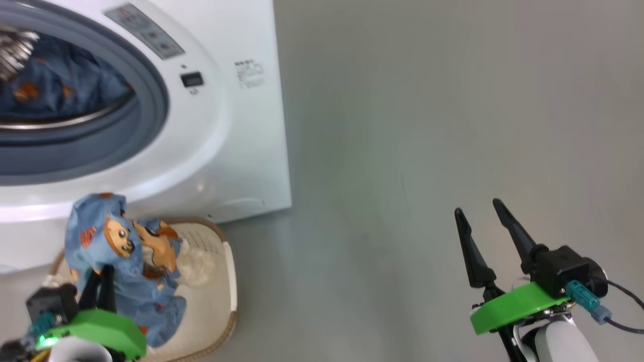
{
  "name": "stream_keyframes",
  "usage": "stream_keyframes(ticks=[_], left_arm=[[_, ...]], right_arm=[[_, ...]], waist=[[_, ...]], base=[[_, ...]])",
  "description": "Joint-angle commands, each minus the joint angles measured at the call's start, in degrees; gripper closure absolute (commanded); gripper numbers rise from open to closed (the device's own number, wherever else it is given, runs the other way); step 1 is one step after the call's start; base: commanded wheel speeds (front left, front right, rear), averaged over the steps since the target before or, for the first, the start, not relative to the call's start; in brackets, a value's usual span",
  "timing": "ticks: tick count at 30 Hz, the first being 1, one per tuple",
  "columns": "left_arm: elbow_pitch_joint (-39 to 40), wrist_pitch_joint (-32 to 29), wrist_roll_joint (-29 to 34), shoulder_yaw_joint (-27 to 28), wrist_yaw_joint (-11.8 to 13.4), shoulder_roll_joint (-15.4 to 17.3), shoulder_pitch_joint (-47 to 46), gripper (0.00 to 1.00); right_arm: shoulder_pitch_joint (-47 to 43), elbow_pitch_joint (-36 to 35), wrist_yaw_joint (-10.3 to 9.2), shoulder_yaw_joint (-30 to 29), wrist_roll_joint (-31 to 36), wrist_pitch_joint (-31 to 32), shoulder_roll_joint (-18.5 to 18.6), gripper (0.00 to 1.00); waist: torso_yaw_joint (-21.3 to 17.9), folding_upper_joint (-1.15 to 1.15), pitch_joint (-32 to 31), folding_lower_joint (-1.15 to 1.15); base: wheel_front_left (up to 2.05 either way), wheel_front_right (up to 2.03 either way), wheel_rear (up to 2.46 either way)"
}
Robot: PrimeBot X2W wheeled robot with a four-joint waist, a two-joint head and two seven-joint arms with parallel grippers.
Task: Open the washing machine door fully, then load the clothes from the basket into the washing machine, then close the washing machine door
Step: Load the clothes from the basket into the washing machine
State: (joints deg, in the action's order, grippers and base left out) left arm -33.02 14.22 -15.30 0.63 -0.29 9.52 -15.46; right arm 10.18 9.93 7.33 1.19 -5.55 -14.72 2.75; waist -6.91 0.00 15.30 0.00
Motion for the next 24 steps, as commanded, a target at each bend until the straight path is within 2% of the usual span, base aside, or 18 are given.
stream_keyframes(ticks=[1,11,24], left_arm=[[3.59,0.77,1.11,2.95,-0.34,0.59,1.96,1.00],[11.70,0.77,4.21,7.37,-2.89,-4.12,10.06,1.00],[17.22,0.77,4.44,10.49,-4.59,-6.45,15.18,1.00]], right_arm=[[-1.09,-0.96,0.16,1.45,0.24,-0.28,0.13,0.00],[-4.46,-0.03,0.16,1.96,0.29,-0.28,0.13,0.00],[-6.50,0.56,0.16,2.80,-0.18,-0.28,0.13,0.00]], waist=[[2.14,0.00,-4.81,0.00],[3.95,0.00,-10.65,0.00],[4.86,0.00,-13.75,0.00]], base=[[0.00,0.00,0.00],[0.00,0.00,0.00],[0.00,0.00,0.00]])
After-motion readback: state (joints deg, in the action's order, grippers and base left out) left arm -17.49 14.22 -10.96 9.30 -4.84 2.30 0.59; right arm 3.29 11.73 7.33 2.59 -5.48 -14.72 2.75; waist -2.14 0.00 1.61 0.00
